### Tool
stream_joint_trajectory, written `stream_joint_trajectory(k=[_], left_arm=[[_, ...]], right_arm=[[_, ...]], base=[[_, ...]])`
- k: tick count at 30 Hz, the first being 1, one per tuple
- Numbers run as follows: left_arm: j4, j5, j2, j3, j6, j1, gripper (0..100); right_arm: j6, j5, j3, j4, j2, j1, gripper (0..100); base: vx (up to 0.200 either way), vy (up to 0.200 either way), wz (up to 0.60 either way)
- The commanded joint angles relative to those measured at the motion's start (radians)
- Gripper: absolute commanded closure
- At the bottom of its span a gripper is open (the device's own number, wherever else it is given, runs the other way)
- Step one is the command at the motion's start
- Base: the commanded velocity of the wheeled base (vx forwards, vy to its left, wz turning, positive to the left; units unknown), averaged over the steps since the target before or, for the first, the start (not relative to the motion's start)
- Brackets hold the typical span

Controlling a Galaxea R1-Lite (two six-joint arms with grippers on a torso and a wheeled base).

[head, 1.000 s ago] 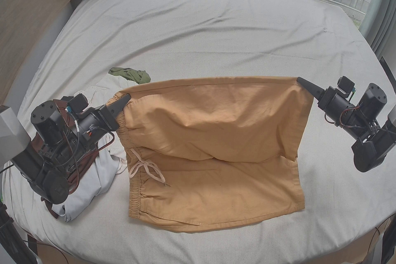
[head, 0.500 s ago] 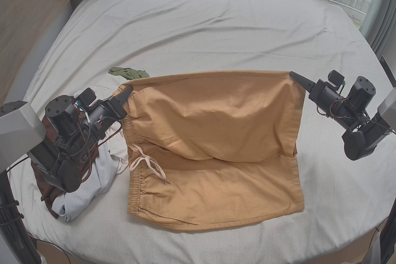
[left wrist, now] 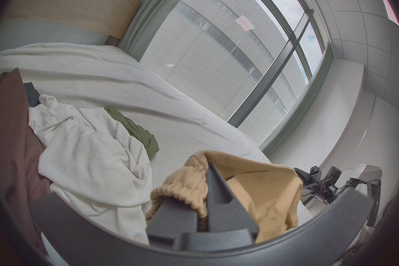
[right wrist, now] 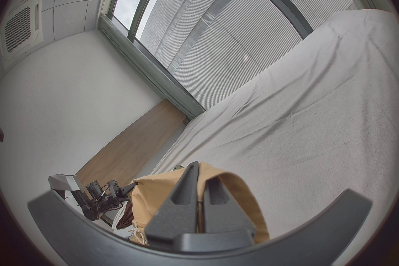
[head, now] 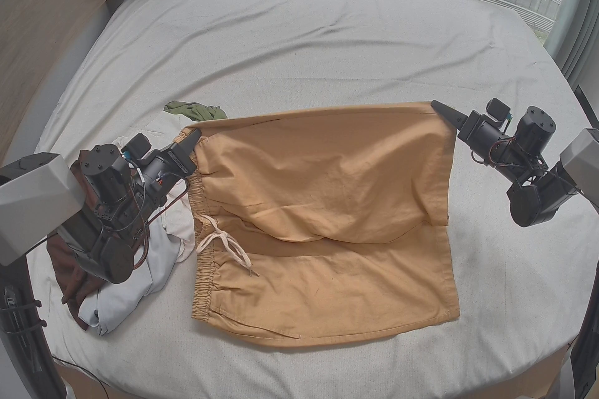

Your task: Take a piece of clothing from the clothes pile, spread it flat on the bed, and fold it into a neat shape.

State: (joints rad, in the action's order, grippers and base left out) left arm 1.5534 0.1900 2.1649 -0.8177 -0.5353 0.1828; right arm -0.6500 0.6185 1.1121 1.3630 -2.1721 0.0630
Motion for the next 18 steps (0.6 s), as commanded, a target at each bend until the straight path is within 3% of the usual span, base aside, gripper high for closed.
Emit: stream_joint_trajectory(k=[1,18], left_arm=[[0.002,-0.012,0.030,-0.021,0.000,0.001,100],[0.001,-0.018,0.069,-0.043,-0.005,-0.009,100]], right_arm=[[0.000,0.000,0.058,-0.027,-0.021,-0.002,100],[0.000,0.000,0.195,-0.073,-0.132,-0.011,100]], base=[[0.000,0.000,0.00],[0.000,0.000,0.00]])
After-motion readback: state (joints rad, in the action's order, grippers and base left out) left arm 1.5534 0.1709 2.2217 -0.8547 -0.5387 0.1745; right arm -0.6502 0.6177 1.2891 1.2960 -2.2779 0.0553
